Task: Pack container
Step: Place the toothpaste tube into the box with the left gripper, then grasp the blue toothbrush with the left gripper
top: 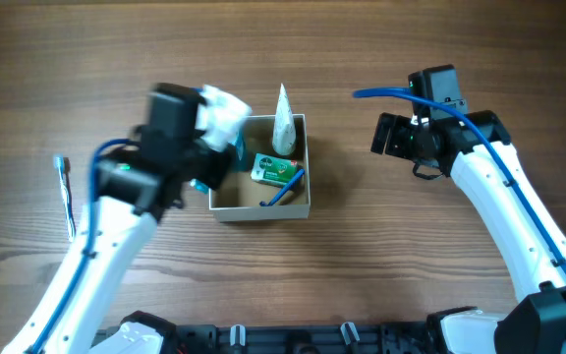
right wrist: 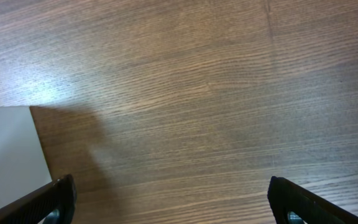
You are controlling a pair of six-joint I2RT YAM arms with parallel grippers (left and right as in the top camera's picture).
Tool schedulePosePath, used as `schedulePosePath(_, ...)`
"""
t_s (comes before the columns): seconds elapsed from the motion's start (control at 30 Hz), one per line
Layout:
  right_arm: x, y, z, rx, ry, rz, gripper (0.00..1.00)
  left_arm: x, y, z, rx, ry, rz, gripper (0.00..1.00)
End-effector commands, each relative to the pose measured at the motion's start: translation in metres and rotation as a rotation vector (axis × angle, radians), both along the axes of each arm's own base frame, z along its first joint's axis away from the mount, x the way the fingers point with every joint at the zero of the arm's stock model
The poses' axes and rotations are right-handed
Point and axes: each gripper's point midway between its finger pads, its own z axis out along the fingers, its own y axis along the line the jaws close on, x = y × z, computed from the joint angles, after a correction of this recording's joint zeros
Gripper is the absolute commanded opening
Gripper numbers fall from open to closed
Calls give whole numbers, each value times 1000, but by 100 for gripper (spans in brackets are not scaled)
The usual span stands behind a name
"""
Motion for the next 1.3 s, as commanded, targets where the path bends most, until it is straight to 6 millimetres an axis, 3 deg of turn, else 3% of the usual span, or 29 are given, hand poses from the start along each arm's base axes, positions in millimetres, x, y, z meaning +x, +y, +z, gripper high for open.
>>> schedulePosePath(0.0, 2, -3, -1, -11, -2, -12, 100, -10, -51, -35, 97, 32, -289, 4)
schedulePosePath(0.07, 1, -3, -1, -12, 0, -11, 100, -3, -55, -71, 131, 120, -289, 4)
schedulePosePath(0.13, 1, -3, -1, -12, 0, -11, 100, -2, -55, -92, 153, 176, -291, 7)
schedulePosePath(0.2, 1, -3, -1, -12, 0, -11, 100, -3, -54, -101, 165, 202, -291, 29)
schedulePosePath(0.23, 1, -3, -1, -12, 0, -11, 100, -1, -51, -99, 180, 187, -280, 66)
schedulePosePath(0.27, 1, -3, -1, -12, 0, -11, 100, 2, -48, -95, 197, 169, -268, 68)
schedulePosePath(0.3, 1, -3, -1, -12, 0, -11, 100, 4, -43, -86, 215, 145, -251, 70)
schedulePosePath(0.33, 1, -3, -1, -13, 0, -9, 100, 9, -35, -66, 229, 103, -195, 80)
schedulePosePath(0.37, 1, -3, -1, -14, 0, -8, 100, 14, -23, -39, 225, 47, -102, 82)
schedulePosePath(0.4, 1, -3, -1, -14, 0, -9, 100, 17, -11, -16, 208, -3, -28, 91)
schedulePosePath(0.43, 1, -3, -1, -14, 0, -8, 100, 19, 14, 17, 151, -80, 92, 100)
schedulePosePath(0.47, 1, -3, -1, -14, -1, -8, 100, 21, 36, 35, 102, -115, 192, 100)
schedulePosePath(0.5, 1, -3, -1, -13, -1, -8, 100, 23, 71, 51, 50, -141, 344, 100)
schedulePosePath(0.57, 1, -3, -1, -14, -1, -8, 100, 25, 152, 61, -5, -148, 659, 100)
schedulePosePath(0.6, 1, -3, -1, -14, 0, -7, 100, 20, 206, 53, -33, -120, 874, 100)
schedulePosePath(0.67, 1, -3, -1, -14, 0, -7, 100, 10, 258, 34, -48, -67, 1081, 100)
schedulePosePath(0.73, 0, -3, -2, -17, 7, -3, 100, -7, 318, -26, -84, 99, 1318, 100)
schedulePosePath(0.77, -1, -4, -2, -18, 11, -1, 100, -9, 327, -63, -108, 212, 1346, 100)
schedulePosePath(0.83, -1, -4, -2, -18, 11, -1, 100, -11, 332, -121, -83, 389, 1359, 100)
schedulePosePath(0.97, -3, -4, -3, -20, 19, -1, 100, -9, 333, -185, -60, 537, 1347, 100)
schedulePosePath(1.2, -4, -4, -3, -21, 24, -2, 100, -13, 338, -228, -52, 613, 1358, 98)
schedulePosePath(1.23, -5, -4, -3, -21, 26, -1, 100, -13, 340, -229, -50, 611, 1363, 92)
schedulePosePath(1.27, -5, -4, -4, -22, 28, -1, 100, -13, 341, -228, -52, 607, 1368, 77)
